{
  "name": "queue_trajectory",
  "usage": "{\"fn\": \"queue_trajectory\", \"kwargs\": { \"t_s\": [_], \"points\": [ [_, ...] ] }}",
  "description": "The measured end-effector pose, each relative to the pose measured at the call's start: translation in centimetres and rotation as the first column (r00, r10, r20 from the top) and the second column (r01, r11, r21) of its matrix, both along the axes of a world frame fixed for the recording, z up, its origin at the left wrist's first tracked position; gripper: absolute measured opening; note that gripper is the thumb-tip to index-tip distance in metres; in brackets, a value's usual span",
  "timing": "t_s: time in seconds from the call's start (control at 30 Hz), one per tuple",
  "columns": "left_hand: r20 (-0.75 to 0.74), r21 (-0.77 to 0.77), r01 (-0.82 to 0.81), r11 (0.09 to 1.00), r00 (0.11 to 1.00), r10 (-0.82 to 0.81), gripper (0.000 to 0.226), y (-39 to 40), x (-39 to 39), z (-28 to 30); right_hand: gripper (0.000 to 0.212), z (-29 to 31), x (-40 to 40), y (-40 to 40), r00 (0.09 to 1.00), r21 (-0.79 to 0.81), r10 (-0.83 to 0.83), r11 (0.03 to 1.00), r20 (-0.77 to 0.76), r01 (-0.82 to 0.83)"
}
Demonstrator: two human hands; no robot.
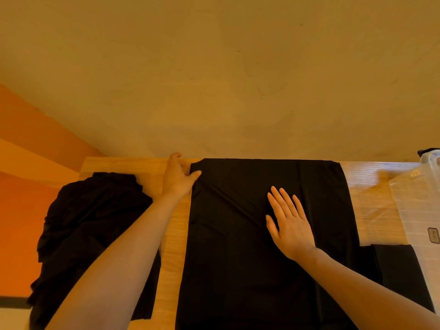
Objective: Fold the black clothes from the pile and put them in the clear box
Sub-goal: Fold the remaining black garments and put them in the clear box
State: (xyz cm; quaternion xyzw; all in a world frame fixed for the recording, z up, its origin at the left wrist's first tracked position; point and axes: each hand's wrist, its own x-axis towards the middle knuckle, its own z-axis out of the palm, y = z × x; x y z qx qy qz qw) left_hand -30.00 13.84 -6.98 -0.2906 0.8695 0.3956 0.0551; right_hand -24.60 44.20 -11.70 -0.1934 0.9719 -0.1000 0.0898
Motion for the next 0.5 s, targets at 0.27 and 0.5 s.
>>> {"fn": "queue_trajectory", "kwargs": {
  "t_s": [0.27,0.5],
  "points": [
    [0.127,-0.516,0.508,0.689,0.842,-0.525,0.063,3.2,8.9,-3.8,0.058,0.0,0.0,0.2,0.999,0.022,0.018,1.000,0.028,-0.019],
    [0.306,-0.541,0.579,0.610,0.811,-0.498,0.074,-1.3,6.1,-4.7,0.060,0.1,-0.5,0.0,0.997,0.077,-0.052,0.996,0.048,0.048]
  ]
}}
